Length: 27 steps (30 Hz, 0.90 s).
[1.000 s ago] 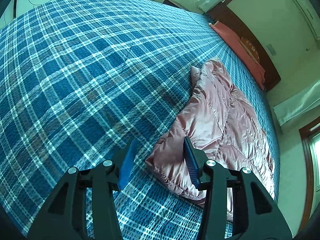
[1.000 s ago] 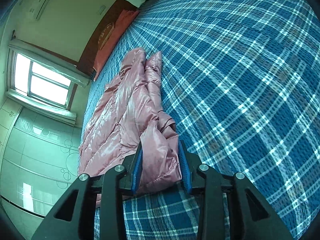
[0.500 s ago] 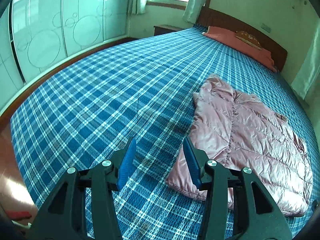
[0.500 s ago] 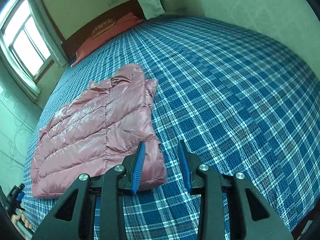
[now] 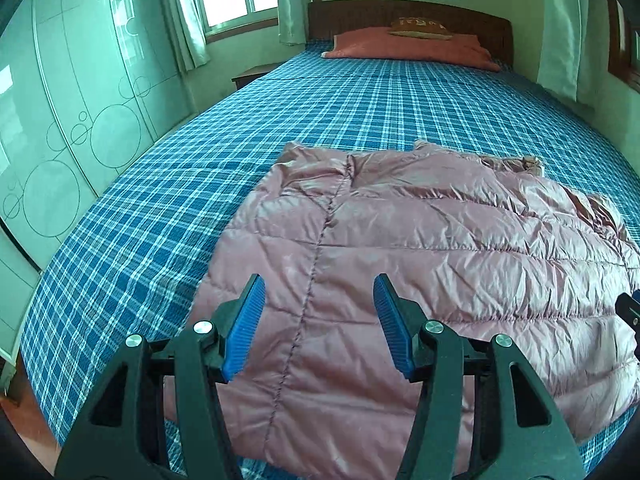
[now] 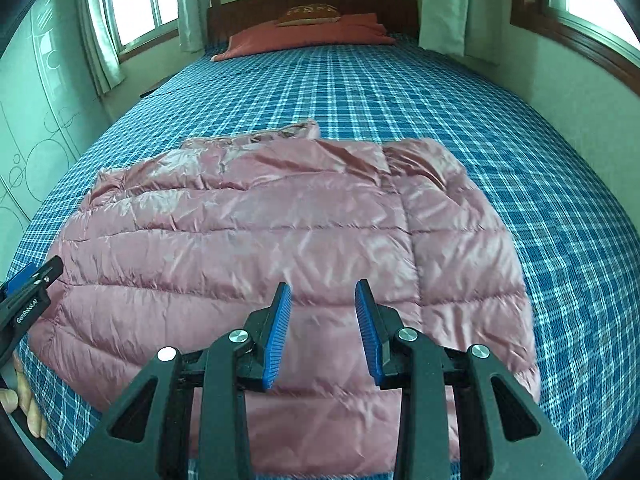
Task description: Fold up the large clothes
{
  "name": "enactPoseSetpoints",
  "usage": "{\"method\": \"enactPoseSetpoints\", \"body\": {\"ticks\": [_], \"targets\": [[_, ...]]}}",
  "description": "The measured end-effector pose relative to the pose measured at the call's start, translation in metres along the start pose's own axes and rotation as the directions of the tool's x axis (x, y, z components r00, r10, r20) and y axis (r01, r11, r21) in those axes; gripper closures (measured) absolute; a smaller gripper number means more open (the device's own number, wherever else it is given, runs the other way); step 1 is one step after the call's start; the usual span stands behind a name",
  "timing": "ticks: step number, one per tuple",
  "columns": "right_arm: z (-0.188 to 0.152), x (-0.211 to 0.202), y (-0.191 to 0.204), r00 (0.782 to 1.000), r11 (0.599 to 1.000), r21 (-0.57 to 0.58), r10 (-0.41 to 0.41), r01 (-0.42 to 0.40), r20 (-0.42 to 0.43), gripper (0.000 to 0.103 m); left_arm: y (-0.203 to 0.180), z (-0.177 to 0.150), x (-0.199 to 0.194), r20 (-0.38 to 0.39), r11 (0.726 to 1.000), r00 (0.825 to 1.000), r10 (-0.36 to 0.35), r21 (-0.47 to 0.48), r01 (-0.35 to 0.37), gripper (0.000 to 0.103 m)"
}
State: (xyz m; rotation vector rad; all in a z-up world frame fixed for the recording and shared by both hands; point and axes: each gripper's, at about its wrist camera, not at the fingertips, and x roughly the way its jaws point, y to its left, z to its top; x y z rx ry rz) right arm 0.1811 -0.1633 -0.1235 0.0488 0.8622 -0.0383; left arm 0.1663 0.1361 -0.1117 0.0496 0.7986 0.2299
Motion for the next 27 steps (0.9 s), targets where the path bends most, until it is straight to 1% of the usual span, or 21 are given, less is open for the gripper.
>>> {"method": "enactPoseSetpoints", "body": {"ticks": [2, 4, 6, 9, 11, 12, 13, 15, 17, 18, 19, 20, 22, 24, 26, 27], "targets": [[0.006, 0.009, 0.013, 1.000, 1.000, -0.028, -0.008, 0.008, 0.003, 0.069, -0.014, 0.003, 0.010, -0.006, 1.000, 1.000, -0.001, 0.016, 0.002, 0.047], [0.005, 0.023, 0.020, 1.000, 0.999, -0.046, -0.008, 0.008, -0.014, 0.069, -0.028, 0.002, 0.024, -0.032, 0.999, 0.999, -0.005, 0.048, 0.007, 0.047], [0.001, 0.038, 0.027, 0.999, 0.998, -0.065, -0.023, 0.020, -0.041, 0.069, -0.039, -0.003, 0.039, -0.063, 0.996, 0.998, 0.022, 0.091, -0.016, 0.048], [-0.009, 0.058, 0.029, 0.996, 0.996, -0.087, -0.026, 0.019, -0.081, 0.069, -0.045, -0.011, 0.055, -0.066, 0.993, 0.997, 0.038, 0.116, -0.030, 0.050], [-0.009, 0.061, 0.027, 0.995, 0.998, -0.067, -0.008, 0.001, -0.095, 0.069, -0.046, -0.013, 0.059, -0.075, 0.992, 0.996, 0.038, 0.125, -0.029, 0.051], [-0.007, 0.060, 0.026, 0.995, 0.998, -0.060, -0.002, -0.004, -0.104, 0.069, -0.047, -0.013, 0.058, -0.077, 0.991, 0.996, 0.036, 0.134, -0.025, 0.054], [-0.003, 0.057, 0.027, 0.994, 0.998, -0.057, -0.001, -0.005, -0.108, 0.069, -0.047, -0.011, 0.055, -0.078, 0.990, 0.997, 0.026, 0.140, -0.015, 0.060], [0.006, 0.046, 0.027, 0.997, 0.999, -0.038, 0.016, -0.019, -0.080, 0.069, -0.046, -0.005, 0.045, -0.072, 0.992, 0.997, 0.013, 0.130, -0.003, 0.062], [0.019, 0.040, 0.026, 0.998, 0.999, -0.017, 0.034, -0.034, -0.053, 0.069, -0.045, 0.005, 0.034, -0.033, 0.995, 0.999, -0.007, 0.104, 0.011, 0.062], [0.026, 0.040, 0.027, 0.998, 0.999, -0.009, 0.042, -0.042, -0.048, 0.069, -0.046, 0.012, 0.031, -0.016, 0.995, 1.000, -0.012, 0.100, 0.014, 0.061], [0.032, 0.042, 0.029, 0.998, 0.999, -0.009, 0.043, -0.043, -0.045, 0.069, -0.049, 0.018, 0.032, -0.009, 0.995, 1.000, -0.013, 0.101, 0.014, 0.057], [0.038, 0.046, 0.032, 0.998, 0.999, -0.013, 0.042, -0.042, -0.044, 0.069, -0.053, 0.023, 0.035, -0.007, 0.994, 1.000, -0.009, 0.105, 0.010, 0.055], [0.044, 0.057, 0.037, 0.998, 0.999, -0.018, 0.043, -0.044, -0.046, 0.069, -0.060, 0.031, 0.050, -0.019, 0.994, 1.000, 0.004, 0.110, -0.002, 0.055], [0.044, 0.071, 0.040, 0.997, 0.999, -0.023, 0.038, -0.039, -0.067, 0.069, -0.065, 0.033, 0.070, -0.058, 0.993, 0.998, 0.019, 0.117, -0.012, 0.055], [0.040, 0.086, 0.044, 0.996, 0.999, -0.037, 0.025, -0.028, -0.085, 0.069, -0.074, 0.030, 0.088, -0.086, 0.990, 0.996, 0.031, 0.137, -0.018, 0.054], [0.036, 0.093, 0.046, 0.995, 0.999, -0.047, 0.018, -0.022, -0.094, 0.069, -0.076, 0.028, 0.093, -0.085, 0.989, 0.996, 0.040, 0.148, -0.027, 0.054]]}}
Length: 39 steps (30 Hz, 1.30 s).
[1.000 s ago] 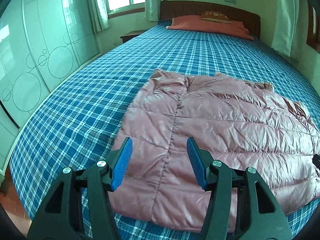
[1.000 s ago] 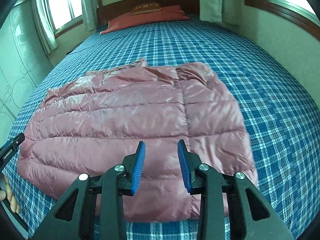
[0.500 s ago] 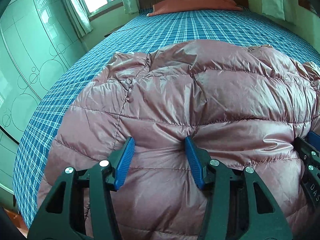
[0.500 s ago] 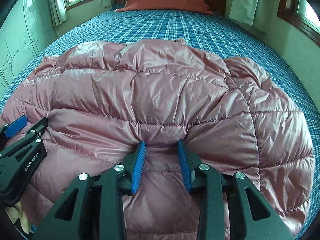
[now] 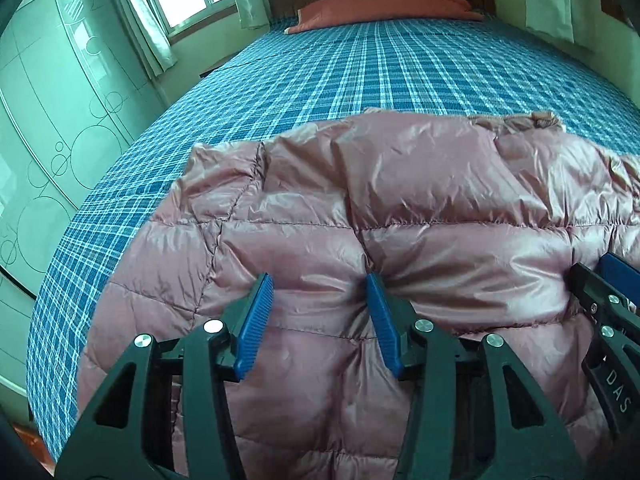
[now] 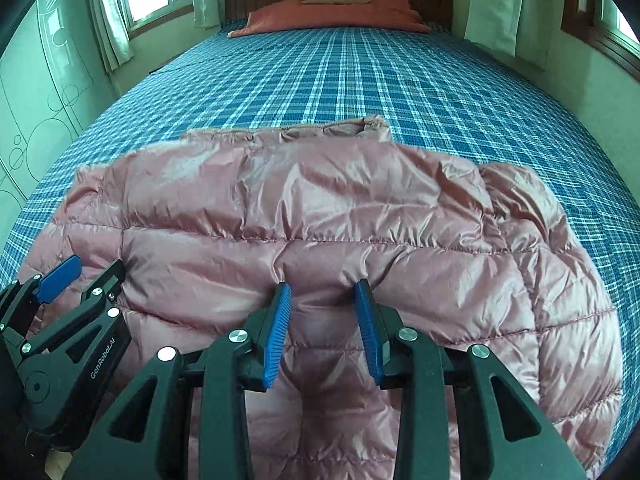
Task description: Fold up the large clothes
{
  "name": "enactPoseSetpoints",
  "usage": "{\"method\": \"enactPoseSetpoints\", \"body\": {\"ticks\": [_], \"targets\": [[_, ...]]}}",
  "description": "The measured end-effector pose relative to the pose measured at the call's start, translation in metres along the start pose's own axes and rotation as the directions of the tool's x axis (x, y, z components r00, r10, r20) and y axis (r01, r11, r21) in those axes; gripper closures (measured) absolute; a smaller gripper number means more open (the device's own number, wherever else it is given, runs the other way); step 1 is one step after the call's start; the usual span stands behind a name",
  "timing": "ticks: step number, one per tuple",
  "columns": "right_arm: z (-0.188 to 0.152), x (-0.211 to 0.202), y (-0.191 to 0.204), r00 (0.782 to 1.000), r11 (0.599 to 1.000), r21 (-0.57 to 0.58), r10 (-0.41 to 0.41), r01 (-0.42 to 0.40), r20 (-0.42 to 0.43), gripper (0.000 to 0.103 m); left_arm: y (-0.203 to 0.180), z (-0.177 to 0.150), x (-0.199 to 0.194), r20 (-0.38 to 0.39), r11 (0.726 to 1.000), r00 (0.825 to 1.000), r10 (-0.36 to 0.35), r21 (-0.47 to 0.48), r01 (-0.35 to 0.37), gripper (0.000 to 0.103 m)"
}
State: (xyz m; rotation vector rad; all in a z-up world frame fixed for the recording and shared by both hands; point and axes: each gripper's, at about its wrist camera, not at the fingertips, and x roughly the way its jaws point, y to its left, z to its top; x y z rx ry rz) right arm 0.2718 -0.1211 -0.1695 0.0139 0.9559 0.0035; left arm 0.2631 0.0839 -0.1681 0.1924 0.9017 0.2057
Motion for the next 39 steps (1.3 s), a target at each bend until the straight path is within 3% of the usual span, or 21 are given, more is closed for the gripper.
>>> {"method": "enactPoseSetpoints", "body": {"ticks": [3, 7, 10, 14, 21, 31, 36, 39], "targets": [[0.000, 0.001, 0.002, 1.000, 1.000, -0.023, -0.019, 0.020, 0.007, 0.069, -0.005, -0.001, -0.001, 0.007, 1.000, 1.000, 0.016, 0.018, -0.016, 0.056], [-0.007, -0.028, 0.002, 0.999, 0.999, -0.030, -0.025, 0.027, 0.039, 0.068, 0.014, -0.006, -0.021, 0.043, 0.999, 0.999, -0.019, -0.040, 0.021, 0.056], [-0.021, -0.017, -0.001, 0.999, 0.999, -0.037, -0.022, 0.023, 0.025, 0.068, 0.019, -0.019, -0.011, 0.024, 0.999, 0.999, -0.033, -0.040, 0.033, 0.054], [-0.027, -0.007, 0.004, 0.998, 0.997, -0.060, -0.045, 0.048, 0.043, 0.068, 0.008, -0.023, -0.004, 0.038, 1.000, 0.999, 0.013, 0.004, -0.013, 0.054], [-0.030, -0.030, -0.005, 0.997, 1.000, -0.002, -0.016, 0.016, 0.081, 0.067, 0.020, -0.026, -0.026, 0.039, 1.000, 0.999, 0.004, -0.027, -0.003, 0.054], [-0.053, -0.077, 0.009, 0.992, 1.000, -0.020, -0.017, 0.020, 0.123, 0.065, 0.108, -0.051, -0.065, 0.024, 0.979, 0.999, 0.021, -0.203, -0.015, 0.048], [-0.061, -0.083, 0.021, 0.990, 0.997, -0.068, -0.035, 0.045, 0.140, 0.065, 0.155, -0.077, -0.078, 0.003, 0.959, 0.996, 0.090, -0.271, -0.086, 0.042], [-0.063, -0.081, 0.025, 0.990, 0.996, -0.078, -0.027, 0.038, 0.136, 0.065, 0.178, -0.097, -0.077, -0.040, 0.942, 0.995, 0.093, -0.319, -0.101, 0.041]]}}
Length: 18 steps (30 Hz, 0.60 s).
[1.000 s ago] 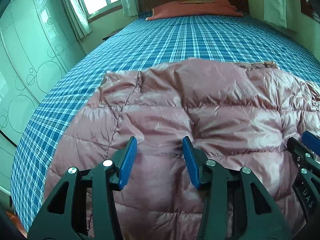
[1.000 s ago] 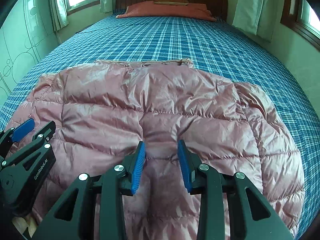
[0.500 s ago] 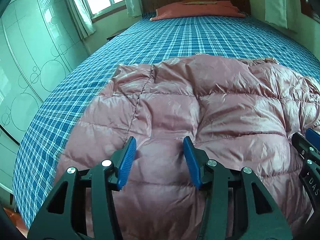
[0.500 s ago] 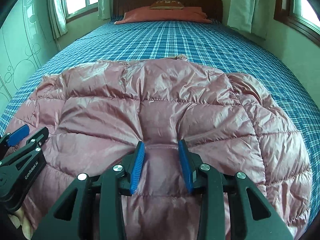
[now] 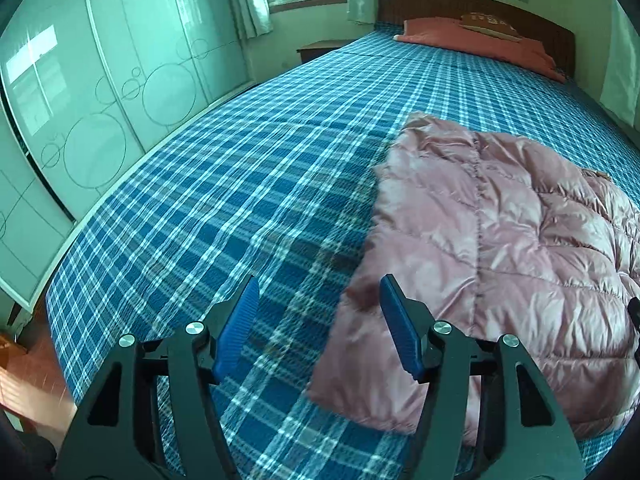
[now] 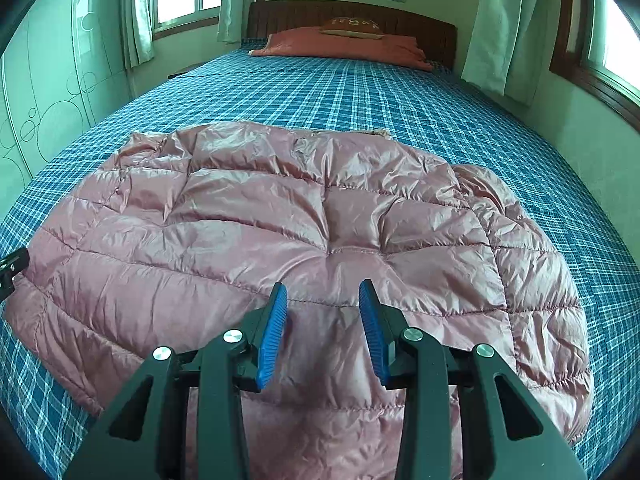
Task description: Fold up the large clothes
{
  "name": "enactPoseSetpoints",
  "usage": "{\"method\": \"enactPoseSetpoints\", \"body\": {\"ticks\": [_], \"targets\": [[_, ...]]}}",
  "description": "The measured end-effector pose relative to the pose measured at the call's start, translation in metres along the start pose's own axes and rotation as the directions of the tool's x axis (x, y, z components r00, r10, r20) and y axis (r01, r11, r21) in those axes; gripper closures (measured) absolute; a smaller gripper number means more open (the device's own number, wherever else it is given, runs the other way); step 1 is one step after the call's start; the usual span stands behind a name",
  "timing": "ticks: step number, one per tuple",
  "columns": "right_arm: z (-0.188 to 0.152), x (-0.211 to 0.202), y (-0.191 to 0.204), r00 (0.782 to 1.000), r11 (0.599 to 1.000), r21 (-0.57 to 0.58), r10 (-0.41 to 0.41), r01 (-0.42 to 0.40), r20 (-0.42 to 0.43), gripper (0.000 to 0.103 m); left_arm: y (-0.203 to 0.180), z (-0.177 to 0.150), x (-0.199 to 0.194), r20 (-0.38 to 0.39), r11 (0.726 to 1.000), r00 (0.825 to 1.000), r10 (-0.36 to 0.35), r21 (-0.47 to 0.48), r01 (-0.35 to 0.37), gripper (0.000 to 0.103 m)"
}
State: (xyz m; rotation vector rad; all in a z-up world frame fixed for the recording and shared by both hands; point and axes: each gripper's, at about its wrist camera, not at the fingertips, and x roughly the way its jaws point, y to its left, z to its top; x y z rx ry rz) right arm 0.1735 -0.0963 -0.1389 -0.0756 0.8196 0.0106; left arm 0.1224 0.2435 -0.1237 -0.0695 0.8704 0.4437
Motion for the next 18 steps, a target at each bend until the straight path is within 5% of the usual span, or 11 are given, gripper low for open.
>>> {"method": "enactPoseSetpoints", "body": {"ticks": [9, 18], "targets": [[-0.003, -0.005, 0.012, 1.000, 1.000, -0.029, -0.001, 0.001, 0.004, 0.065, 0.051, -0.039, -0.003, -0.104, 0.985, 0.993, -0.063, -0.164, 0.045, 0.040], [-0.012, 0.004, 0.023, 1.000, 0.998, -0.058, -0.002, 0.001, -0.026, 0.065, 0.060, -0.051, -0.013, -0.115, 0.951, 0.986, -0.118, -0.299, 0.079, 0.033]]}}
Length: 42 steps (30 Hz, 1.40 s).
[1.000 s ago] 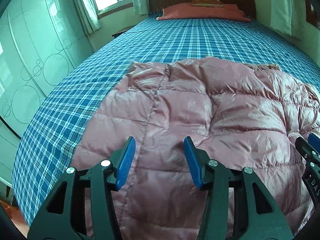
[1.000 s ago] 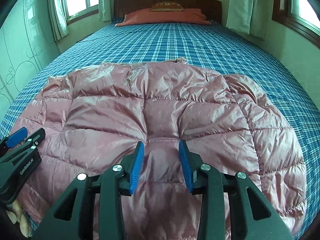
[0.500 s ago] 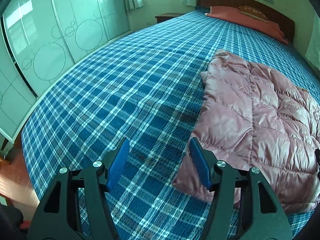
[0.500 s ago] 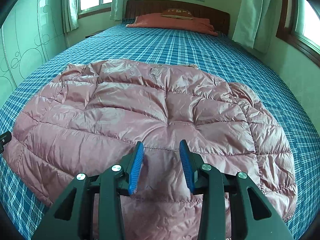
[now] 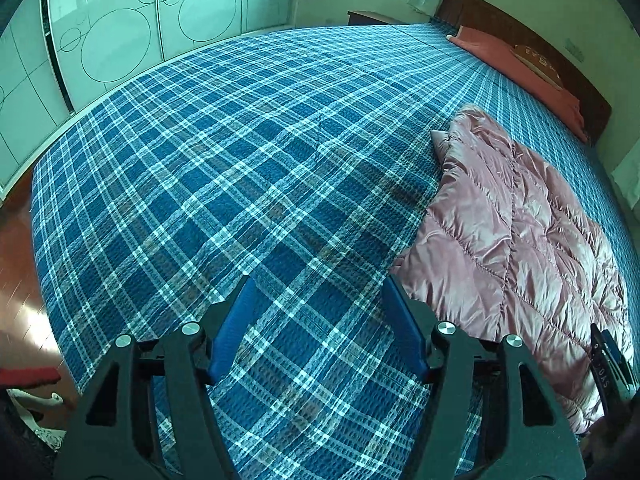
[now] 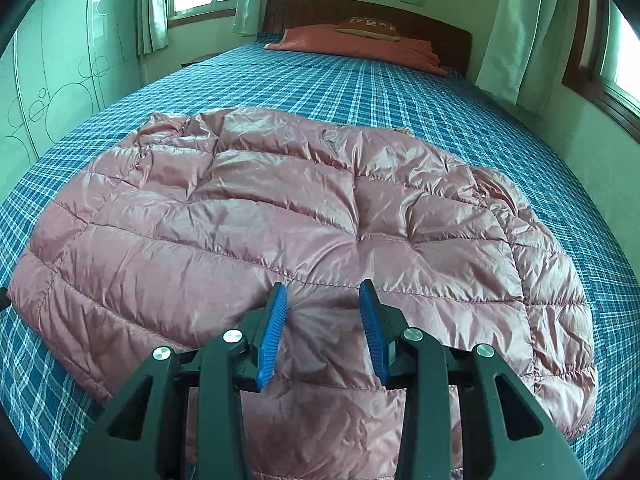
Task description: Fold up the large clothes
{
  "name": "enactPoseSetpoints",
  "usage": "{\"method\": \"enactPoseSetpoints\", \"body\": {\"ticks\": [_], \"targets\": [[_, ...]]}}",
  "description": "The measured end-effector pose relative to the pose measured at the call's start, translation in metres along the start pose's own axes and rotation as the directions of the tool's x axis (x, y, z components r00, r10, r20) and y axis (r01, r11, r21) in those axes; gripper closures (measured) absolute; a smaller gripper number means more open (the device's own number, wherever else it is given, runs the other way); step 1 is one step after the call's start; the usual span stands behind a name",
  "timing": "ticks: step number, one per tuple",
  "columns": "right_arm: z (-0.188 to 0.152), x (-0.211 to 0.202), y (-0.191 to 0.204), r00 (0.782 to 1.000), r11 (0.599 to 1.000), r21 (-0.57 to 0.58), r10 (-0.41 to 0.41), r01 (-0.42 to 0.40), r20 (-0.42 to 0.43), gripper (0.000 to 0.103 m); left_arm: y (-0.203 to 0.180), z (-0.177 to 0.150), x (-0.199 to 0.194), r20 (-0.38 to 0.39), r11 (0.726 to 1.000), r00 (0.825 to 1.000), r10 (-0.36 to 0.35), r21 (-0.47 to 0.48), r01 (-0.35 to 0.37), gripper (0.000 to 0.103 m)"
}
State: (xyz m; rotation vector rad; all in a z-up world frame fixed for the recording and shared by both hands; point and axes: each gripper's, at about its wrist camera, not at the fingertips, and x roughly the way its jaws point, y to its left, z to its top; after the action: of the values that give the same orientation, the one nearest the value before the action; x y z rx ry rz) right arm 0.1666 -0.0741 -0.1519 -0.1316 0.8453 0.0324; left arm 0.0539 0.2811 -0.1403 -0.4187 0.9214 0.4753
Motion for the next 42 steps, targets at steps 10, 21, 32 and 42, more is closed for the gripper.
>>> {"method": "enactPoseSetpoints", "body": {"ticks": [10, 21, 32, 42], "targets": [[-0.009, 0.018, 0.001, 0.999, 1.000, 0.011, 0.011, -0.011, -0.040, 0.063, -0.010, 0.003, 0.009, 0.004, 0.994, 0.997, -0.081, -0.067, 0.081, 0.022], [-0.009, 0.017, -0.002, 0.999, 1.000, 0.016, 0.016, -0.016, -0.033, 0.063, -0.011, 0.011, -0.001, 0.019, 0.981, 0.985, -0.169, -0.096, 0.170, 0.021], [-0.008, 0.014, -0.001, 1.000, 1.000, 0.013, 0.009, -0.008, -0.026, 0.063, -0.036, 0.014, 0.038, -0.073, 0.966, 0.968, -0.239, -0.121, 0.229, 0.021], [0.017, 0.011, -0.004, 1.000, 0.997, 0.075, 0.027, -0.028, 0.010, 0.063, -0.050, 0.018, 0.052, -0.084, 0.972, 0.970, -0.229, -0.081, 0.222, 0.021]]}}
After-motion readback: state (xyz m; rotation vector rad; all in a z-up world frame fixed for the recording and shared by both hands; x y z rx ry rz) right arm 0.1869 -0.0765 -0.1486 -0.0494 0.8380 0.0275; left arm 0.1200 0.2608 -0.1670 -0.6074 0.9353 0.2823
